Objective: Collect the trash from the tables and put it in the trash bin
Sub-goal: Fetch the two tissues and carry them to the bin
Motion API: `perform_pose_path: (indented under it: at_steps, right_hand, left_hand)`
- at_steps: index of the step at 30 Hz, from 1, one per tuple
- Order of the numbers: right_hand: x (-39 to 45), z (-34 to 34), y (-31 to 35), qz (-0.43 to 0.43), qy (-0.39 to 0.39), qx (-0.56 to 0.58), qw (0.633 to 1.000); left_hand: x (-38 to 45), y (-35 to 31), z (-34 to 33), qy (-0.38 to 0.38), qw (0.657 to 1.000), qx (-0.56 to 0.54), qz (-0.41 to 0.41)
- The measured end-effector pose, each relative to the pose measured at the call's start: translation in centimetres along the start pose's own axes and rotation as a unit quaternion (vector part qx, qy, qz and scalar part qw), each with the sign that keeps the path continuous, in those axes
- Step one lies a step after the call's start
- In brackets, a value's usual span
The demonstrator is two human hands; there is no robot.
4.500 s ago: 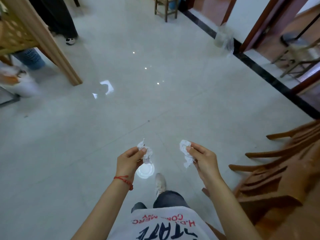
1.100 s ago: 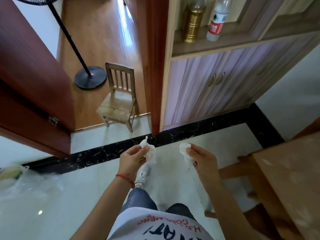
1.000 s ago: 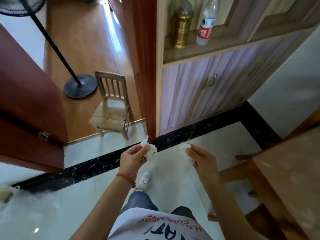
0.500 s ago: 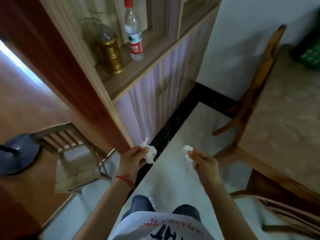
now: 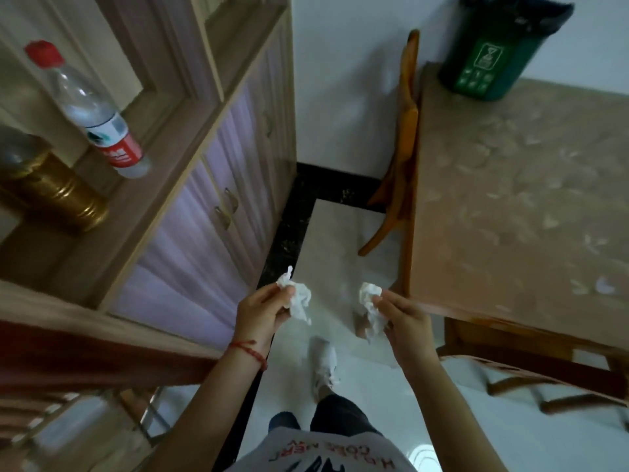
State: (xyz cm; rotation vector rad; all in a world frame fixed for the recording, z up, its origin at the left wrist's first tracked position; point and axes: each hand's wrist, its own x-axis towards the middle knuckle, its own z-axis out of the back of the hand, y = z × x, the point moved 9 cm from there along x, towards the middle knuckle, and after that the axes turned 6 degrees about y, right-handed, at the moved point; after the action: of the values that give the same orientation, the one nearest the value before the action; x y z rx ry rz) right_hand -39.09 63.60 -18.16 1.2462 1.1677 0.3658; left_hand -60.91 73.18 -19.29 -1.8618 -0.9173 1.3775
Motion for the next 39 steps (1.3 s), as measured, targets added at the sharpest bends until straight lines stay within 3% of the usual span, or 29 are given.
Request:
perform_pose_path:
  at_steps: [12, 22, 31, 39]
  right_hand:
    - [13.5, -1.2, 10.6, 0.037, 0.006, 0.006, 0.999]
    - [25.4, -3.7, 15.7, 0.016, -0.047, 0.046, 0.998]
    - [35.5, -7.8, 23.4, 0.049, -0.084, 0.081, 0.992]
    - [42.8, -7.2, 29.9, 0.077, -0.085, 0.091, 0.989]
  left_hand:
    - [14.0, -8.7, -9.1, 0.059, 0.997, 0.023, -0.032]
    - [27.5, -15.9, -14.0, 0.094, 0.994, 0.041, -0.031]
    - [39.6, -25.6, -19.5, 0.175, 0.98, 0.07, -0.057]
    - [47.2, -29.3, -25.6, 0.202, 0.976, 0.066, -0.052]
